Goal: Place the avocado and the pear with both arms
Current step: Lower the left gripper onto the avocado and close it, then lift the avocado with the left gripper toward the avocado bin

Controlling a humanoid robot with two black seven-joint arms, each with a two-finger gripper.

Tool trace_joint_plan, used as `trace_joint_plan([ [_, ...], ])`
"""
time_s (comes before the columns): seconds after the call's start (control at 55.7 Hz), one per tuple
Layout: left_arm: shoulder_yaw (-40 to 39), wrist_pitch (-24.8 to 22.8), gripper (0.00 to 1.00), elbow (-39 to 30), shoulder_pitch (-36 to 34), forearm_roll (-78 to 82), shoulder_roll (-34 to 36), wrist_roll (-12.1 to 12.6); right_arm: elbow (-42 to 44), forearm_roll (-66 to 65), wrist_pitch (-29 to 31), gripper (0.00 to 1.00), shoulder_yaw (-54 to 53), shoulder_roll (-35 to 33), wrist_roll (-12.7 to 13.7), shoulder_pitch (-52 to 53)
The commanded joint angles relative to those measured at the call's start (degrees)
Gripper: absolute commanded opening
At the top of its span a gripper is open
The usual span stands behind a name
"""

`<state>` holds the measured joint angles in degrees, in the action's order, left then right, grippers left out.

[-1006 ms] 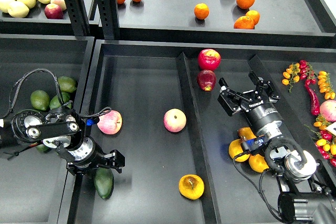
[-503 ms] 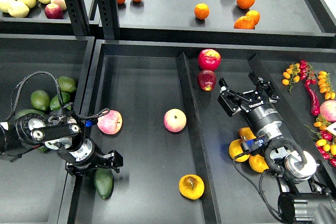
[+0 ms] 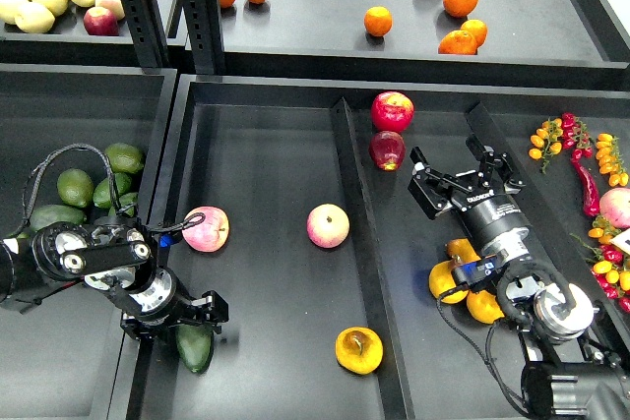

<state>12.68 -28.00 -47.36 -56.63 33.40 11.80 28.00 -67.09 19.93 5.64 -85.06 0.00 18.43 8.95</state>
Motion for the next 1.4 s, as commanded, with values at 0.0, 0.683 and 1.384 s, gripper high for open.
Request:
trace_joint_plan([
  [0.0,0.07,0.0,0.92,0.17,0.03,0.0,-0.82,0.0,0.03,0.02,0.08,1.0,-0.01,0.0,0.03,0.02],
  [0.683,-1.78,0.0,0.27,4.12,0.47,-1.59,-3.63,0.0,0.03,0.02,0.43,1.0,-0.01,0.0,0.03,-0.07],
  [1.384,-15.13,0.0,0.16,4.47,-5.42,-5.63,3.04,0.0,-0.06,0.02,0.6,1.0,0.07,0.0,0.03,-0.33],
])
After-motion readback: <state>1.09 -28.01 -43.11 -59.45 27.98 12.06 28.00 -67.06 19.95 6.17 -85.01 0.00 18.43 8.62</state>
